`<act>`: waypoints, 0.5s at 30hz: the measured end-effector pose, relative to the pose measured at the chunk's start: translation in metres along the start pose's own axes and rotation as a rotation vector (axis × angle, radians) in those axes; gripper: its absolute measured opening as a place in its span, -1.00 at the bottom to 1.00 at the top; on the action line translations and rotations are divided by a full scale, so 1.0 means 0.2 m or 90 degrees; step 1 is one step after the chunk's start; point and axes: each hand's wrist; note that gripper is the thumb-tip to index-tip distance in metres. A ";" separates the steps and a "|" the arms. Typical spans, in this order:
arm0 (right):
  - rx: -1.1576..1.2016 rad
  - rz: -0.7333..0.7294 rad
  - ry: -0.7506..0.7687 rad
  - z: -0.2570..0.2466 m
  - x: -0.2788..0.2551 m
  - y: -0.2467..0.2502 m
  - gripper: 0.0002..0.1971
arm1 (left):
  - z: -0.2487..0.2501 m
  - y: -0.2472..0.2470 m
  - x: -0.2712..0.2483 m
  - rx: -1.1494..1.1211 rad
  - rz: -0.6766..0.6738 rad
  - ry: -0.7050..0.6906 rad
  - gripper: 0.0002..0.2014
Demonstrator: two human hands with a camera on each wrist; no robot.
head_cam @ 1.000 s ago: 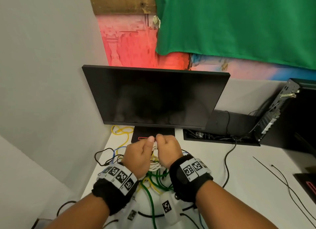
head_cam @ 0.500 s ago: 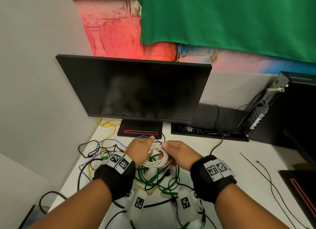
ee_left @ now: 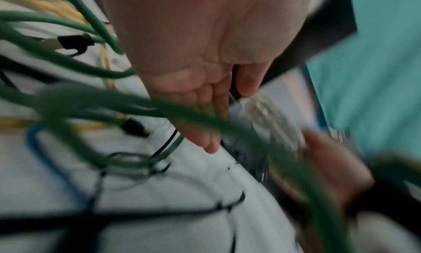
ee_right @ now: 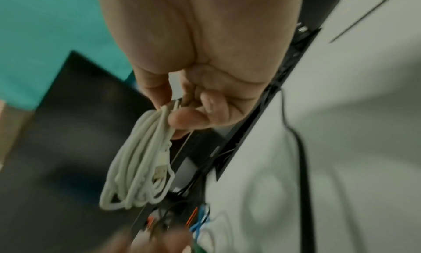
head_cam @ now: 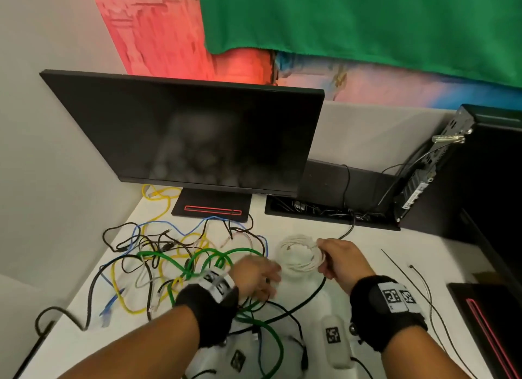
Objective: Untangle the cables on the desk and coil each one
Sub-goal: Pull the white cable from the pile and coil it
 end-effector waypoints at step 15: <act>0.227 0.369 -0.250 0.32 0.34 0.20 -0.72 | -0.21 0.45 0.13 0.843 0.182 -0.248 -0.72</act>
Point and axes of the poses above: each hand's wrist, its own x-axis towards the middle knuckle, its own y-axis out of the back of the hand, z = x × y, and after that the axes turned 12 degrees about z, right-handed
